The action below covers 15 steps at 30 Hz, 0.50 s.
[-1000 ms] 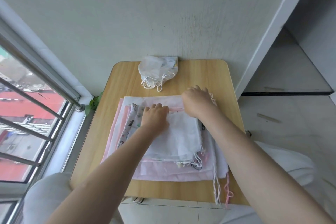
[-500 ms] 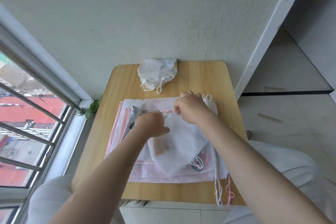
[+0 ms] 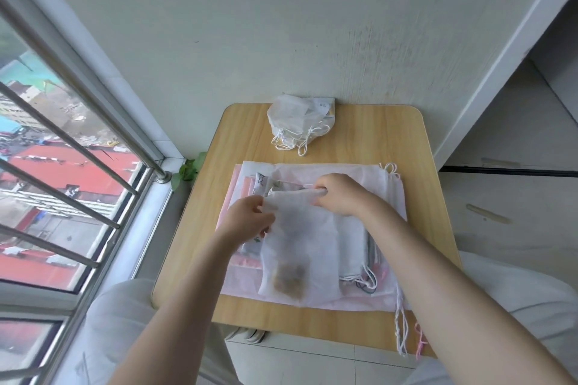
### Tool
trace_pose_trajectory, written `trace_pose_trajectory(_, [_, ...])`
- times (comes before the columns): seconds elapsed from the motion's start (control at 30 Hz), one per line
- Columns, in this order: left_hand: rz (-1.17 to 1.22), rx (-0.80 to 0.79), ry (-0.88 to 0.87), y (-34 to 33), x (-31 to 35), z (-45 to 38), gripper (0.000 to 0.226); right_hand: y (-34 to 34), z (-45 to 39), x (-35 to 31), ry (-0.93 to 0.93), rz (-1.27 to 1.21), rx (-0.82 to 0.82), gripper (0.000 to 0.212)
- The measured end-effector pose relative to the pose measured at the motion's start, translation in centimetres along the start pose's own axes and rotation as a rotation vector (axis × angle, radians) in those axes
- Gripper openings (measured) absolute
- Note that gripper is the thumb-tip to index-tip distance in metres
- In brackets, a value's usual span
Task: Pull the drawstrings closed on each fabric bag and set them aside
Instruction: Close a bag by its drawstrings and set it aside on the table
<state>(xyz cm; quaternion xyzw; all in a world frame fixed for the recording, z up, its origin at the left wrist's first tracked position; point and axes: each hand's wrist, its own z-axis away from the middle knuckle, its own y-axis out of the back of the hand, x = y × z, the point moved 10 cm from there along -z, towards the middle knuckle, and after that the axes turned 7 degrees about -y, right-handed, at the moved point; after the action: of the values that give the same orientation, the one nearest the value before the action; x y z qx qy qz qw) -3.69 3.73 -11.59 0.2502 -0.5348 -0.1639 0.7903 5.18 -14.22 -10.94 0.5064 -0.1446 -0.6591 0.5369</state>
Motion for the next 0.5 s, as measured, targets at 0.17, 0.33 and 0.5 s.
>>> trace_pose_trajectory(0.17, [0.320,0.025,0.050,-0.1,-1.1,0.6,0.032,-1.3,0.5,-2.4,0.113,-0.064,-0.034,0.006])
trace_pose_trajectory(0.33, [0.951,0.157,0.217,-0.9,-3.9,-0.2,0.027,-1.8,0.2,-2.3,0.067,-0.083,0.024,0.019])
trace_pose_trajectory(0.5, [1.460,0.273,0.212,-0.6,-4.4,0.0,0.029,-1.2,0.9,-0.6,-0.022,-0.283,0.088,0.039])
